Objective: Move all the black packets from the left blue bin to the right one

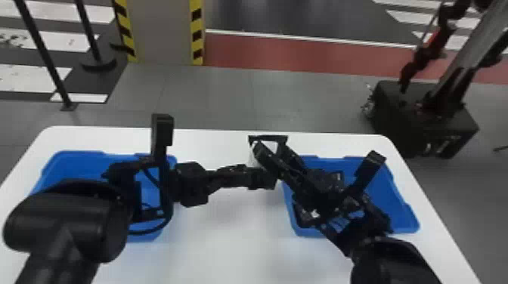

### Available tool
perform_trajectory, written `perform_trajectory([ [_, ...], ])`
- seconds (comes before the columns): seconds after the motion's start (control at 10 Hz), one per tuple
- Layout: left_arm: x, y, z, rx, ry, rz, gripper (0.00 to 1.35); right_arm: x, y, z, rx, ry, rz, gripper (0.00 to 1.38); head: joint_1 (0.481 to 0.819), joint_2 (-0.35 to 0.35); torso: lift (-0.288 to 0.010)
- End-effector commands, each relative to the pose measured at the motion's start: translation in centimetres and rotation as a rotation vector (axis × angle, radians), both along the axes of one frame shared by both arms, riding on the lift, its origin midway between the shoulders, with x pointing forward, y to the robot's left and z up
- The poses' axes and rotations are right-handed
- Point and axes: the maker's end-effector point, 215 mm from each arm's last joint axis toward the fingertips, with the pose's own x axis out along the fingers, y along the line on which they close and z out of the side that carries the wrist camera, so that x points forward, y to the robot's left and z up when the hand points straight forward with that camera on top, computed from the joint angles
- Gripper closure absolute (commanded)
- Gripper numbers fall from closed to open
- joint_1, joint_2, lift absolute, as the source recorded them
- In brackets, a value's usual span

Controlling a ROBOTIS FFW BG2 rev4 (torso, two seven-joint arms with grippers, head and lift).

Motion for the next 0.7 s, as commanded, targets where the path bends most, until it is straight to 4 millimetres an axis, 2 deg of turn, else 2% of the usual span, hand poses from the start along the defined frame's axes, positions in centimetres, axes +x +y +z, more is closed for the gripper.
perform_trajectory([
  [0.0, 0.1, 0.2, 0.0, -0.002, -0.003, 0.005, 1.21, -0.1, 0.0, 0.0, 0.012, -0.003, -0.004, 1.28, 0.695, -0.127, -0.11],
  [0.2, 0.2, 0.6, -0.4, -0.008, 0.009, 0.027, 1.18, -0.3, -0.1, 0.3, 0.023, -0.01, -0.003, 1.28, 0.695, -0.127, -0.11],
  [0.3, 0.3, 1.2, -1.0, -0.016, 0.024, 0.062, 0.82, -0.3, -0.2, 0.3, 0.033, -0.011, -0.008, 1.28, 0.695, -0.124, -0.11],
  [0.4, 1.0, 2.9, -1.2, -0.023, -0.008, 0.117, 0.31, -0.2, -0.5, 0.6, 0.043, -0.02, -0.017, 1.28, 0.695, -0.119, -0.11],
  [0.5, 1.2, 4.9, -1.9, -0.032, -0.027, 0.177, 0.09, 0.0, -1.8, 0.3, 0.041, -0.018, -0.049, 1.28, 0.695, -0.115, -0.11],
  [0.6, 1.5, 8.3, -1.9, -0.061, -0.078, 0.27, 0.13, 0.1, -3.6, -0.6, 0.034, 0.001, -0.092, 1.28, 0.695, -0.102, -0.11],
])
